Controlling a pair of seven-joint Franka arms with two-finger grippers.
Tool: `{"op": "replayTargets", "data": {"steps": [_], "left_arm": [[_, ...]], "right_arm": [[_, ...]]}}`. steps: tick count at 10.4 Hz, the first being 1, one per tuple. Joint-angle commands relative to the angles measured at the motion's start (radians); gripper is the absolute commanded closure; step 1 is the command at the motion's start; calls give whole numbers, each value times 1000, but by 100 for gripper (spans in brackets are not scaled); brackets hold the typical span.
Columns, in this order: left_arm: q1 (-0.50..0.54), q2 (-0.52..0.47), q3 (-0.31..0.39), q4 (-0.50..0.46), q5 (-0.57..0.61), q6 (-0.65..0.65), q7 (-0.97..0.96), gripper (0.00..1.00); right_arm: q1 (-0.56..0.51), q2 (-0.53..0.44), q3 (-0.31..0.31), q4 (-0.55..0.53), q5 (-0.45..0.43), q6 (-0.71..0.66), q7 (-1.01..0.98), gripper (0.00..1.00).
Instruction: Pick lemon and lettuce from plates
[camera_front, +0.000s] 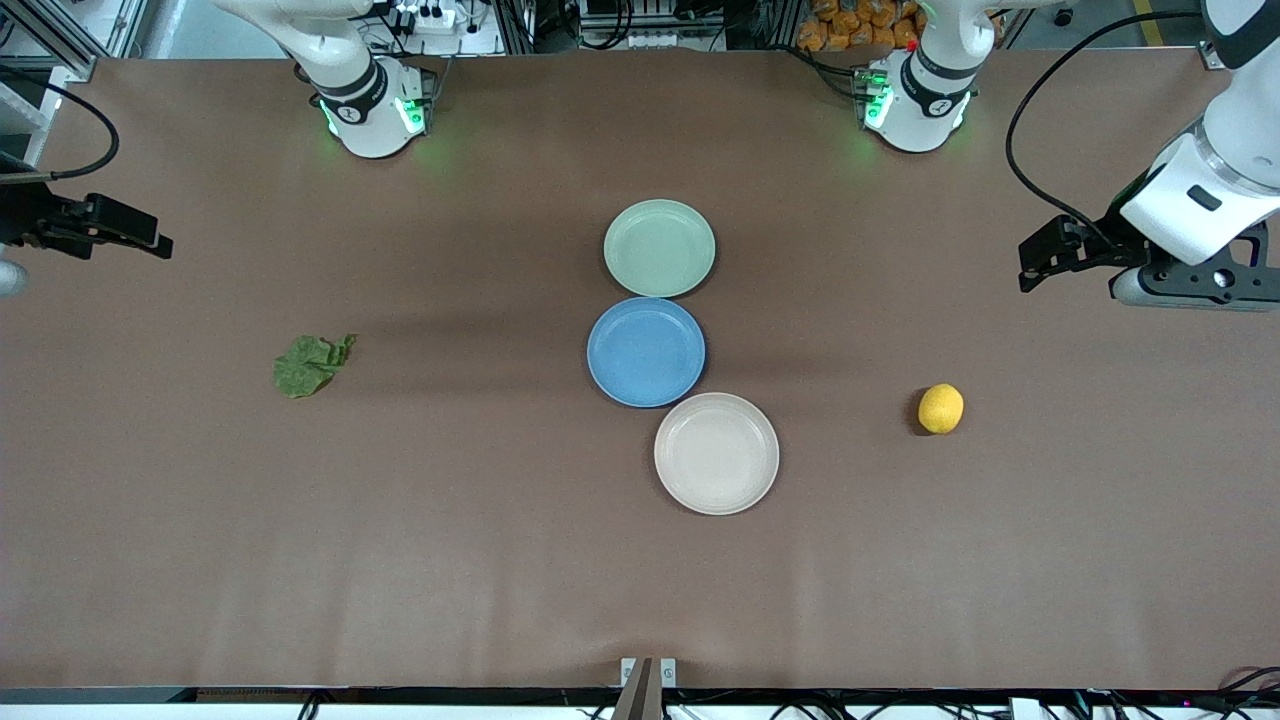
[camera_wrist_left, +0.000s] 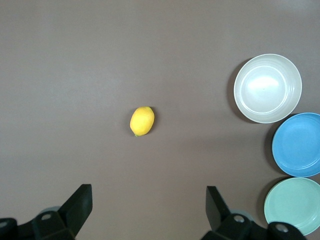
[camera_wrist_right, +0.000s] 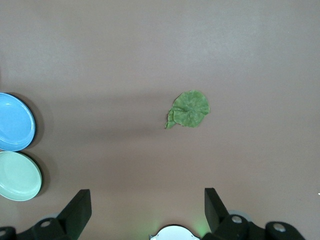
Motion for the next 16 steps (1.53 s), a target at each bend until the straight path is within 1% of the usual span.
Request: {"op": "replayTargets", "data": {"steps": [1,12,16], "left_arm": [[-3,4,0,15,-21,-1,-11,0],[-9,6,-6,15,-44,-1,-36,0],[-11,12,-7,16,-44,-1,-38,0]], "right_arm": [[0,-20,-4,-23,13,9,-2,0],[-2,-20,-4,-22,11,2,-4,0],[-6,-4,-4,6,2,25,9,0]]}}
